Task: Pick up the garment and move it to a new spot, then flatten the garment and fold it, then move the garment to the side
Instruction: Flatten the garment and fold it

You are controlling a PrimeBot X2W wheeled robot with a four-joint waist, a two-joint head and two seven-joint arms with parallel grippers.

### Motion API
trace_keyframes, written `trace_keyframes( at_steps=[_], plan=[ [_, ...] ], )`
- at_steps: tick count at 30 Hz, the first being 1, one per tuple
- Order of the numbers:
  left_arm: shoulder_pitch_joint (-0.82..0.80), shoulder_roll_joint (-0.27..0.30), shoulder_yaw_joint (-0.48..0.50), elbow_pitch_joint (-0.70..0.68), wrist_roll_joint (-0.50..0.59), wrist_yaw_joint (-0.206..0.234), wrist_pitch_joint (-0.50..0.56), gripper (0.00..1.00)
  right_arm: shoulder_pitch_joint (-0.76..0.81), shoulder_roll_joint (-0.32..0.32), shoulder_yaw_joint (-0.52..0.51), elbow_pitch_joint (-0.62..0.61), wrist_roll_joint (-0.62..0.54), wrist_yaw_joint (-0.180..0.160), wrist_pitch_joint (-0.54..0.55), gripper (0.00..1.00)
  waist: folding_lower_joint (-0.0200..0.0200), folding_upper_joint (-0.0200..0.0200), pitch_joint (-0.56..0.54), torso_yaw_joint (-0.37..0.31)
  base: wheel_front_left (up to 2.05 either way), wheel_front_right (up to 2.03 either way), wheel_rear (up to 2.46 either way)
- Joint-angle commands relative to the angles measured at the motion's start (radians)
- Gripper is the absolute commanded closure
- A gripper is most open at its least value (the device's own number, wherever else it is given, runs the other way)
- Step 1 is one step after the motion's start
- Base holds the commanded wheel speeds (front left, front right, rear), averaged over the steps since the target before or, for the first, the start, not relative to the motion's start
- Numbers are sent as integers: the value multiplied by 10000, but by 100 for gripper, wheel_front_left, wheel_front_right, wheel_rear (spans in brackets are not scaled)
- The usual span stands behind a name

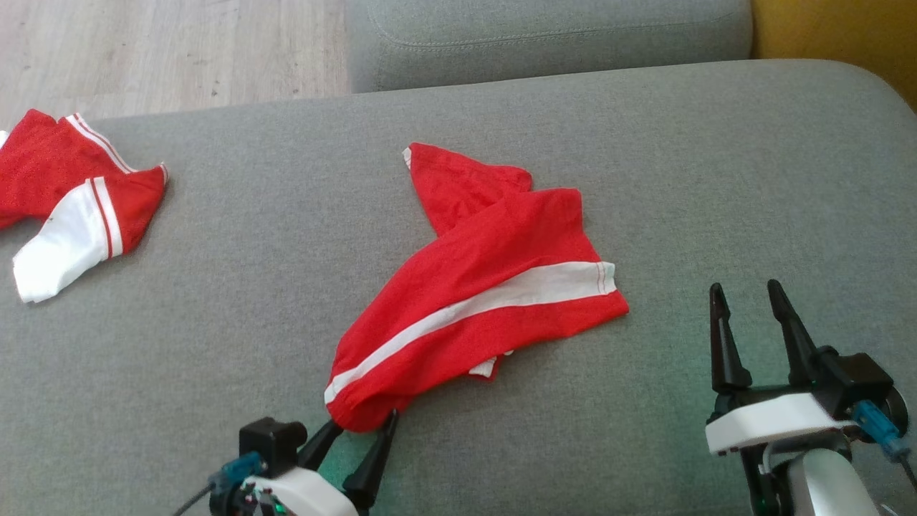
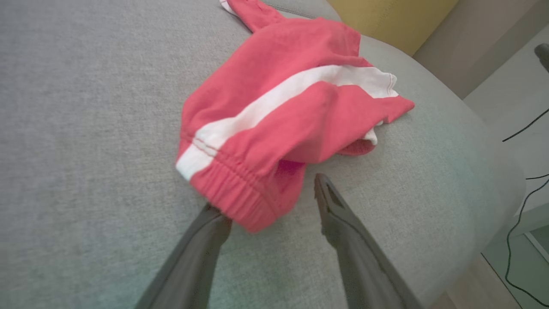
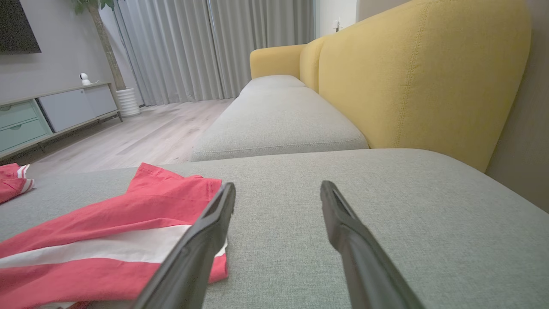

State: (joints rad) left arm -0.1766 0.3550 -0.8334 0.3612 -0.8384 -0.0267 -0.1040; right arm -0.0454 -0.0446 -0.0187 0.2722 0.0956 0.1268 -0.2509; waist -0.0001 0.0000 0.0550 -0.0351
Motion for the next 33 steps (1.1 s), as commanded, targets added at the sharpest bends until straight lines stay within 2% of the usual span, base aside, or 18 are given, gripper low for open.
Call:
trace_keyframes(
  at_steps=[1,5,9,15,21,27,33],
  plan=[
    [-243,51,518,-80,-137,63,-261,0,-110,-56,210,-270,-27,39,-109,0,1,0,-10,-4,0,0,0],
    [-158,-129,678,84,-168,201,-721,0,-87,-56,181,-273,-50,39,-109,0,1,0,-70,11,0,0,0],
    [-55,-67,922,13,-188,406,-1008,0,-9,-56,170,-264,-62,39,-109,0,1,0,-213,55,0,0,0],
    [268,366,1168,-252,-246,653,-1091,0,136,-56,163,-257,-49,39,-109,0,1,0,-406,153,0,0,0],
    [494,892,1709,-814,-168,1247,-1289,0,252,-56,188,-274,-52,39,-109,0,1,0,-571,295,0,0,0],
    [478,557,2436,-1382,193,1992,-1531,0,269,-56,252,-297,-112,39,-109,0,1,0,-692,380,0,0,0],
    [601,-66,3180,-1393,911,2147,-1572,0,226,-56,321,-254,-150,39,-109,0,1,0,-768,381,0,0,0]
  ],
)
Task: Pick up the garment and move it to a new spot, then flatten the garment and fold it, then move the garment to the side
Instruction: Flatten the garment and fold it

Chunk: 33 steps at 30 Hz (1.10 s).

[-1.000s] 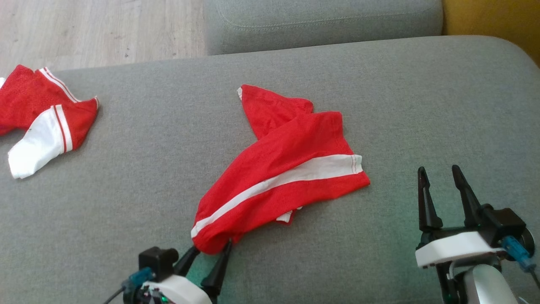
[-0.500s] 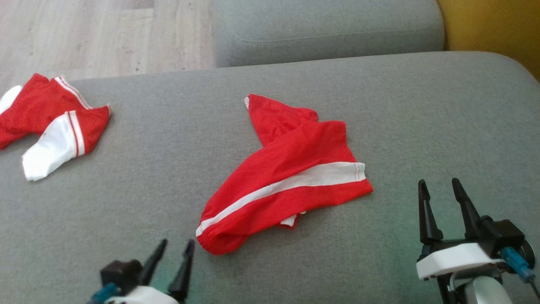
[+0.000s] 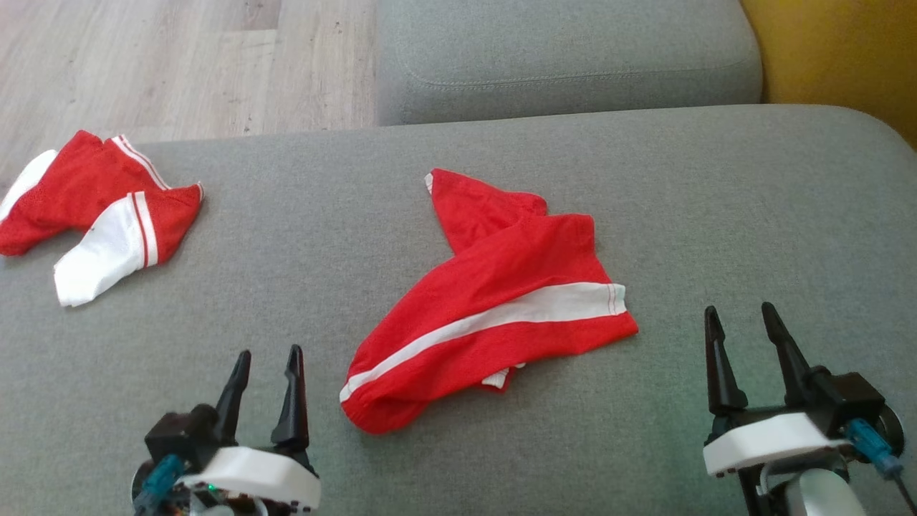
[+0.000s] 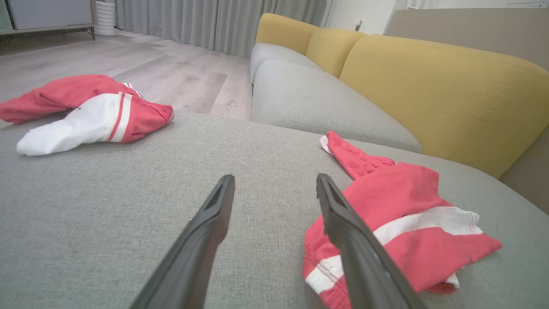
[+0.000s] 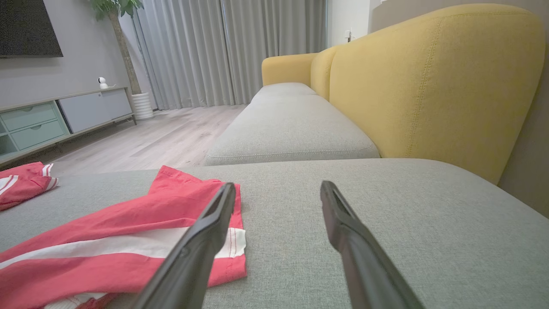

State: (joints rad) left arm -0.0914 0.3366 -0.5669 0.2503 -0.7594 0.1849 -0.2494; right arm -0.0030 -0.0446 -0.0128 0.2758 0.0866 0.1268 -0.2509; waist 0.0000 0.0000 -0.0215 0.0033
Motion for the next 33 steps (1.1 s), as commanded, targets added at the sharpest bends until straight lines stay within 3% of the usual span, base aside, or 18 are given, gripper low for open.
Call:
trace_keyframes(
  at_steps=[1,12,33],
  plan=[
    [-193,26,651,-257,260,12,-120,0,-214,-56,277,-280,-63,39,-109,0,0,0,-9,-7,0,0,0],
    [393,-692,1865,132,1649,-319,-123,0,-437,-56,601,45,33,39,-109,0,0,0,-20,-33,0,0,0],
    [462,-1288,2452,361,2544,-873,-123,0,-911,-56,786,670,-81,39,-26,0,0,0,270,133,0,0,0]
  ],
)
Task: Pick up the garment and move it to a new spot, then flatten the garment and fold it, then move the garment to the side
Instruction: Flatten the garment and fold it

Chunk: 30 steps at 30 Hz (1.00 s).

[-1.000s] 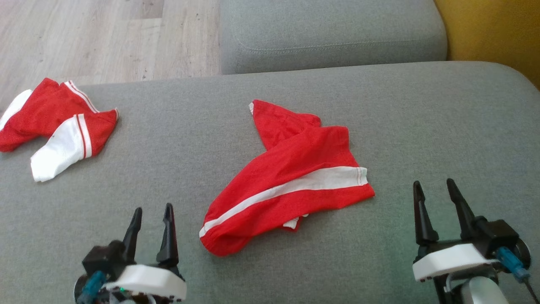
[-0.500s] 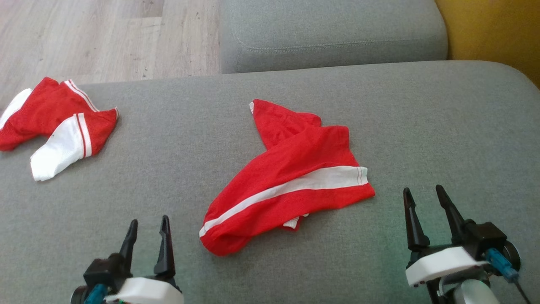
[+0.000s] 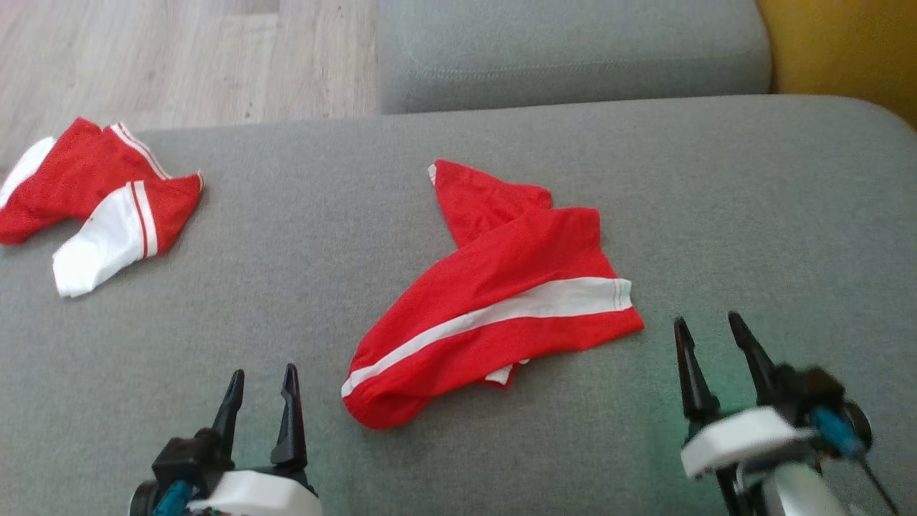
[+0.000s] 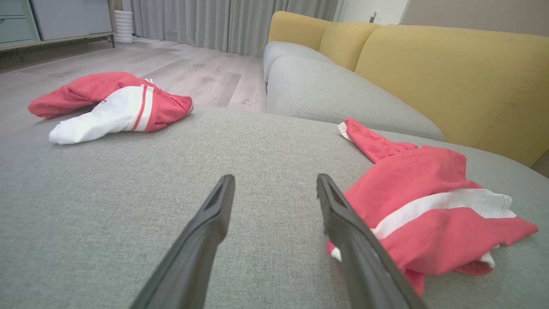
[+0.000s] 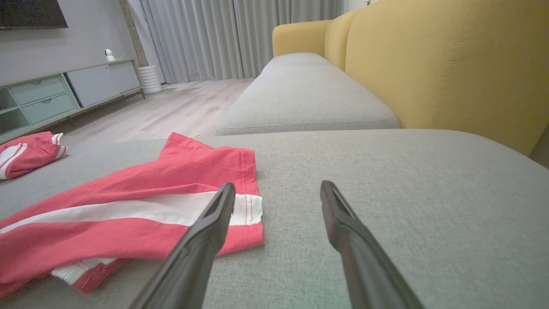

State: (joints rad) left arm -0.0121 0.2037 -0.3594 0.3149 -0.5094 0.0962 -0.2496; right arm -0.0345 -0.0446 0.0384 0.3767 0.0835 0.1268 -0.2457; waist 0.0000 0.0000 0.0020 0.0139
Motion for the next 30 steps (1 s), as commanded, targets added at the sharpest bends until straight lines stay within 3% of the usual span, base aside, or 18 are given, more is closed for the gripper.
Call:
trace_keyframes(
  at_steps=[1,14,30],
  plan=[
    [-357,14,366,-304,79,1,-122,0,-755,-56,282,-262,-64,39,80,0,0,0,98,62,0,0,0],
    [-810,-362,213,-291,404,-208,-122,0,-3118,-56,-40,1611,-623,39,3531,0,0,0,918,739,0,0,0],
    [-1100,-523,616,-132,746,-499,-122,0,-4280,-56,385,3295,-464,39,3357,0,0,0,1576,1103,0,0,0]
  ],
)
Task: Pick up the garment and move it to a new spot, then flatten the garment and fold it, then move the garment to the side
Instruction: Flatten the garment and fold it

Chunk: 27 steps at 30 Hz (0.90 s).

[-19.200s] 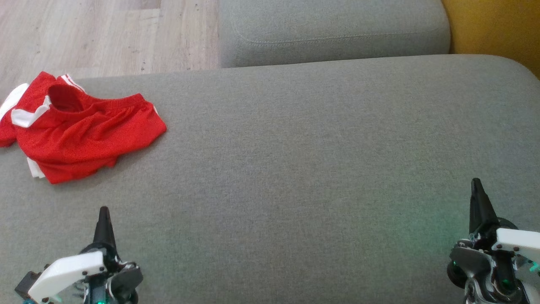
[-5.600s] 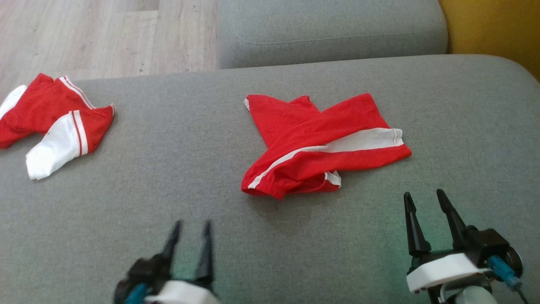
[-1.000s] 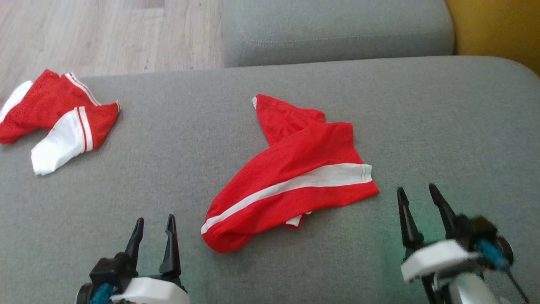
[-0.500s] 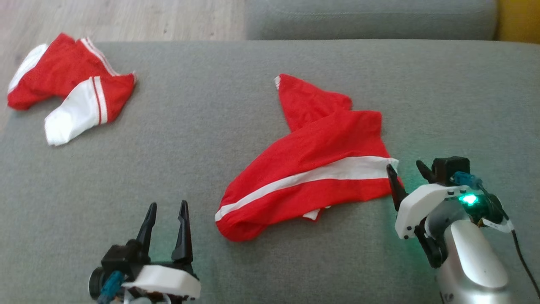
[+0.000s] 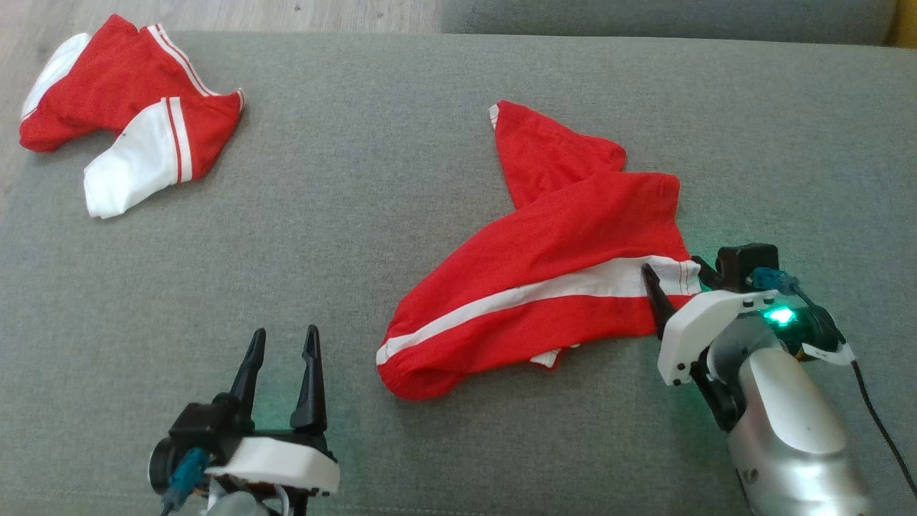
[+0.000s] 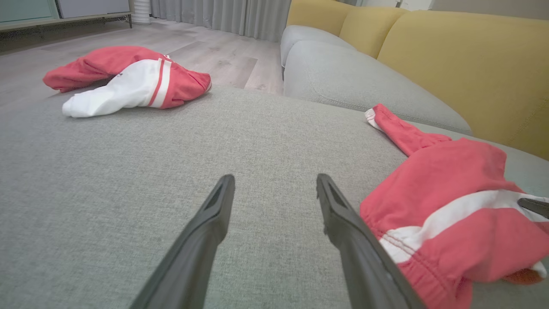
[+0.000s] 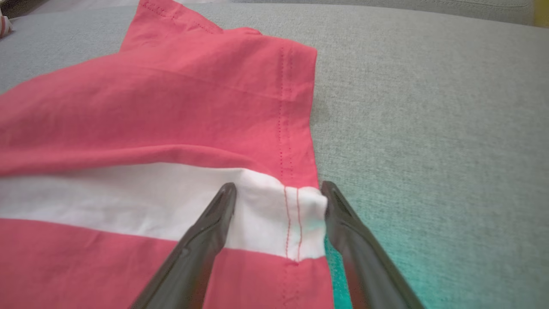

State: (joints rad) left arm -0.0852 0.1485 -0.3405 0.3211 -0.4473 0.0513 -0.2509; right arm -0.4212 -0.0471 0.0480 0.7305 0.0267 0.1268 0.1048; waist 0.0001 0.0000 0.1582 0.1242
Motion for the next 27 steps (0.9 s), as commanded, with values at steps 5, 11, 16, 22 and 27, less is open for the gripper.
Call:
trace_keyframes(
  at_steps=[5,11,16,22,27],
  plan=[
    [-373,-35,511,-139,203,-99,-109,0,-436,-31,481,-130,248,39,-220,0,-1,0,26,-25,0,0,0],
    [-348,-124,631,-97,301,-162,-109,0,-242,-31,670,-311,349,39,-297,0,-1,0,15,-87,0,0,0],
    [-322,-189,691,-65,373,-242,-109,0,58,-31,806,-826,388,39,-332,0,-1,0,2,-97,0,0,0],
    [-286,-246,772,-71,443,-263,-109,0,535,-31,974,-1459,581,39,-26,0,-1,0,25,-123,0,0,0],
    [-294,-282,802,-65,488,-314,-109,0,696,-31,772,-1653,563,39,214,4,-1,0,54,-134,0,0,0]
  ],
)
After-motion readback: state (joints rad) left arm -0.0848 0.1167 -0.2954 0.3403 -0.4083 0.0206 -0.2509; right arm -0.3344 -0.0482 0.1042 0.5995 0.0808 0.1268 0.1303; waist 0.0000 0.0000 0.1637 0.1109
